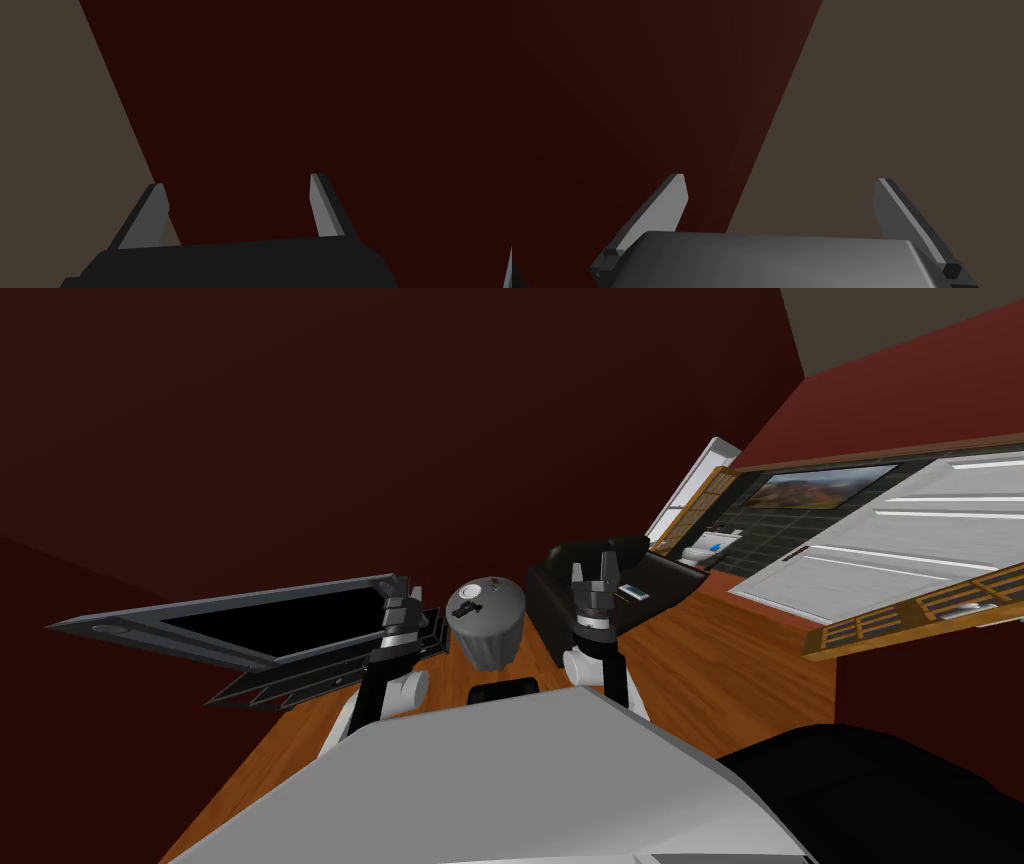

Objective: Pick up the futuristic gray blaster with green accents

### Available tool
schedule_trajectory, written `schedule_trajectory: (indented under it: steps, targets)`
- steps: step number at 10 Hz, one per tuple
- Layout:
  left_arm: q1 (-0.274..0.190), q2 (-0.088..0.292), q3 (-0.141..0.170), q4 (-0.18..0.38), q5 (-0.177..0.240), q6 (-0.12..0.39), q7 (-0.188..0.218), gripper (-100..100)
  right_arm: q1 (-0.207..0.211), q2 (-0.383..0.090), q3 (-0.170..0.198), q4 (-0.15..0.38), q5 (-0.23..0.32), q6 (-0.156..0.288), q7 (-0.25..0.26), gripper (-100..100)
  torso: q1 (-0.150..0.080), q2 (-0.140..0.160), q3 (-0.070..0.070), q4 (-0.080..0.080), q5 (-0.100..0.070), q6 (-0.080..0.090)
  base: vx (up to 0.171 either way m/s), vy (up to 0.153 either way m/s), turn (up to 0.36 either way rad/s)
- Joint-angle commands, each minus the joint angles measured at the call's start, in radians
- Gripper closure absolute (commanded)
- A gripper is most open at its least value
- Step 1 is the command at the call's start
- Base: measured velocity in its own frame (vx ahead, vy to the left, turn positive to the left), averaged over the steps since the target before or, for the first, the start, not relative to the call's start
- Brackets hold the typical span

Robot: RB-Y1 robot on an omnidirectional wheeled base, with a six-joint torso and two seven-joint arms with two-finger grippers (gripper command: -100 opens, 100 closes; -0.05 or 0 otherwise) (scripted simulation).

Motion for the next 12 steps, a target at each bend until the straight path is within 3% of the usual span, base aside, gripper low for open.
schedule_trajectory:
  steps: [1, 7, 12]
  targets:
    - [-0.017, 0.037, 0.009, 0.020, 0.008, 0.033, 0.019, -100, 0.000, 0.000, 0.000, 0.000, 0.000, 0.000, 0.000, 0, 0.000, 0.000, 0.000, 0.000, 0.000, 0.000, -0.002, 0.011, -0.088]
    - [-0.089, 0.104, 0.045, 0.104, 0.042, 0.165, 0.094, -100, 0.000, 0.000, 0.000, 0.000, 0.000, 0.000, 0.000, 0, 0.002, 0.000, 0.000, 0.000, 0.001, 0.000, -0.003, 0.026, -0.090]
    - [-0.159, 0.129, 0.081, 0.188, 0.075, 0.287, 0.167, -100, 0.000, 0.000, 0.000, 0.000, 0.000, 0.000, 0.000, 0, 0.002, 0.000, 0.000, 0.000, 0.000, 0.000, -0.007, 0.030, -0.095]
